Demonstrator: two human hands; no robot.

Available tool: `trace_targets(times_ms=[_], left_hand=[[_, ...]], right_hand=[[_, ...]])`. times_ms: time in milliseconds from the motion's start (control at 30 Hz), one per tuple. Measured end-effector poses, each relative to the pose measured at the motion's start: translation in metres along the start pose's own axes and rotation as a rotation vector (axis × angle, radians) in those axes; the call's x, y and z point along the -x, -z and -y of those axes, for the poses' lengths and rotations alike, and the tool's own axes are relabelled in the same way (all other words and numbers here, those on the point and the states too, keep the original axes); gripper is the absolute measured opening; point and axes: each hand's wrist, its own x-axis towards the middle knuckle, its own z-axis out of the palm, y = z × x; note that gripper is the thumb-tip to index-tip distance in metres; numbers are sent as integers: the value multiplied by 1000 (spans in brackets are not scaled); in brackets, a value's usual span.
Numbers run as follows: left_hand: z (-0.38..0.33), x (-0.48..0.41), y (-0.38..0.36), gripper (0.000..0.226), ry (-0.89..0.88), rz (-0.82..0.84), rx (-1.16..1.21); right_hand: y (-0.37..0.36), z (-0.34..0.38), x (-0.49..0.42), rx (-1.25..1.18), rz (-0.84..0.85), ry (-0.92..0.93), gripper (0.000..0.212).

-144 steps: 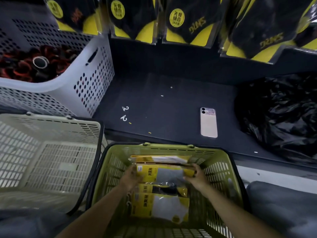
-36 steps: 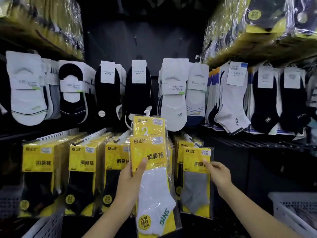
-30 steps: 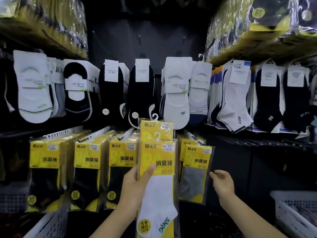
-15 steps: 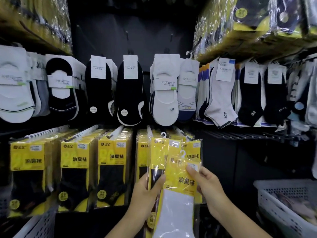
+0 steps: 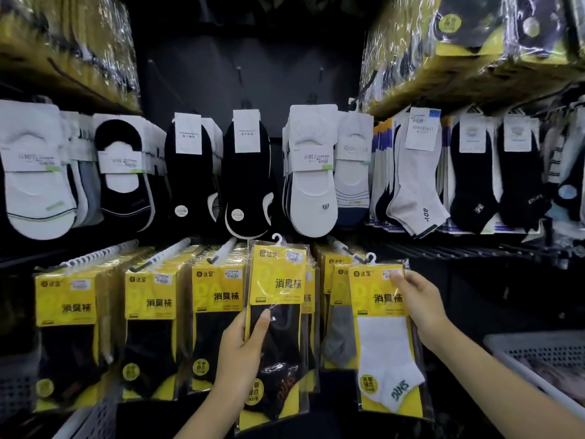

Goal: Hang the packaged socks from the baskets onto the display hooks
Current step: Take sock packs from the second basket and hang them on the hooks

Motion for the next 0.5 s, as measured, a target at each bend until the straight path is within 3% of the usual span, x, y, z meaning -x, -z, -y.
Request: trace_targets(times_ms=[233, 500], left_hand=[[-3, -2, -7, 10, 3, 8, 26], [-4, 6, -19, 12, -7, 77, 66]], right_hand=[[-18, -16, -12, 0, 43, -75, 11], [-18, -41, -13, 270, -357, -221, 28]])
